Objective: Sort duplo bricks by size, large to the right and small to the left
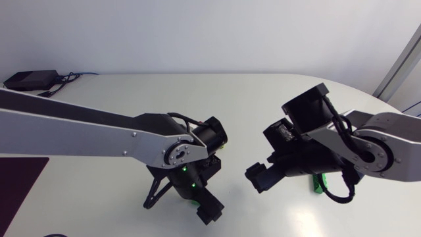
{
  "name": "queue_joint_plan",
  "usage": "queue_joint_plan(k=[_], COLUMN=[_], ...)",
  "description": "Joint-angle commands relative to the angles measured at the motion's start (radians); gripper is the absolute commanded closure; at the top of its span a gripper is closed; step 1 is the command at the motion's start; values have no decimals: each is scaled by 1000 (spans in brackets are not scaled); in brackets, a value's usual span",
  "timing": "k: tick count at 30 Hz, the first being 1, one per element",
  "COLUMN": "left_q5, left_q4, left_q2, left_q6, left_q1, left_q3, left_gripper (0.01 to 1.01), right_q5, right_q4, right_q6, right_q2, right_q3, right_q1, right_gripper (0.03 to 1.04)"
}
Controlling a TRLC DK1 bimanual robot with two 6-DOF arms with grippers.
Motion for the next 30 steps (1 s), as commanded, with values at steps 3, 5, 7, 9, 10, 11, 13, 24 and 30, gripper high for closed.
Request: queue_joint_plan(k=[3, 5, 7, 9, 10, 11, 13, 24, 30], left_q5=[-4, -4, -4, -4, -4, -2, -2, 13, 16], left_q4=[-45, -66, -79, -91, -96, -97, -97, -93, -62], left_q2=[45, 65, 85, 102, 108, 109, 108, 132, 139], left_q6=[14, 16, 17, 17, 19, 20, 22, 17, 14], left_q1=[23, 25, 22, 22, 23, 26, 32, 55, 68], left_q3=[15, 36, 52, 65, 72, 78, 87, 128, 121], left_gripper=[110, 157, 236, 311, 334, 359, 400, 436, 754], right_q5=[4, 4, 4, 2, 2, 2, 2, 4, -2], right_q4=[3, 3, 3, 3, 3, 3, 3, 10, 36], right_q6=[12, 13, 13, 15, 15, 15, 13, 16, 13], right_q2=[-12, -12, -13, -16, -18, -19, -22, -39, -1], right_q3=[-23, -23, -23, -26, -28, -28, -31, -32, 24], right_q1=[-6, -6, -6, -4, -6, -4, -6, -61, -107], right_gripper=[64, 64, 64, 64, 64, 67, 67, 67, 87])
